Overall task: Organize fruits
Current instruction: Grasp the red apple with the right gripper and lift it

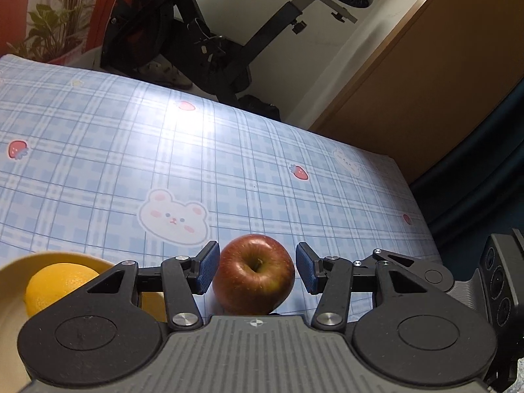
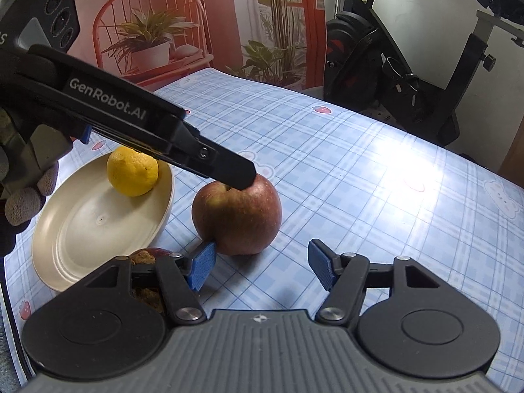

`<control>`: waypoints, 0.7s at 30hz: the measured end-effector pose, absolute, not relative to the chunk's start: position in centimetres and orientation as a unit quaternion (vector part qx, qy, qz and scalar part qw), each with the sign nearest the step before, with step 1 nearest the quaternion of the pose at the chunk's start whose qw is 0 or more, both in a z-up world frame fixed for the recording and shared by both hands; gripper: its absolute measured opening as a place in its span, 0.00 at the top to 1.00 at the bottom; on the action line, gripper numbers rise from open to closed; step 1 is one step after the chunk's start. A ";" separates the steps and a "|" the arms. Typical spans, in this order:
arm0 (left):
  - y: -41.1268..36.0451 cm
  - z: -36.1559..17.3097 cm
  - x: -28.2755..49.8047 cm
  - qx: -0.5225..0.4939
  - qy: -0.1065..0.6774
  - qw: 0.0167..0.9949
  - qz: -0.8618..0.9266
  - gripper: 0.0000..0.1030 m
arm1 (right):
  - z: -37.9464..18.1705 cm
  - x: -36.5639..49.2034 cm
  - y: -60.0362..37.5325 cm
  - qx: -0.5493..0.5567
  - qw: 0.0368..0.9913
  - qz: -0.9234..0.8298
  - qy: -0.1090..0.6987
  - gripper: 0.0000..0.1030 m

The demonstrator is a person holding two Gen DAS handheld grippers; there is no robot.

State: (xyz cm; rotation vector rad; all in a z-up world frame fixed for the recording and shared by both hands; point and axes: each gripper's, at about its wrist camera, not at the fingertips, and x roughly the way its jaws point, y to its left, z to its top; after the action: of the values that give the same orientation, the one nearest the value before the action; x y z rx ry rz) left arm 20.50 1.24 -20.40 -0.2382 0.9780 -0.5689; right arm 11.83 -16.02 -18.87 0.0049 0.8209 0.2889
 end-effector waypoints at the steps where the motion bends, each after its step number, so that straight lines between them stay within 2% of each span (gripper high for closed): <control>1: 1.2 -20.5 20.6 -0.112 0.464 0.837 -0.268 0.48 | -18.9 11.9 -15.9 0.003 0.907 0.141 0.398 0.36; 5: 1.2 -20.7 21.0 -0.117 0.468 0.834 -0.269 0.48 | -18.8 12.3 -15.5 0.004 0.906 0.149 0.396 0.36; 10: 1.4 -20.9 22.0 -0.122 0.470 0.832 -0.269 0.54 | -18.9 12.9 -14.9 0.003 0.904 0.158 0.396 0.36; 21: 1.5 -21.0 21.8 -0.126 0.466 0.831 -0.275 0.55 | -19.1 14.1 -14.2 -0.006 0.899 0.159 0.407 0.34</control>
State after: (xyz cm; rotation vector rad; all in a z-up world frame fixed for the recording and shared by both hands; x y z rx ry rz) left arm 21.77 1.51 -20.98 -0.2665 0.9891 -0.5830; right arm 14.14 -14.20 -19.07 -0.0125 0.8432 0.3284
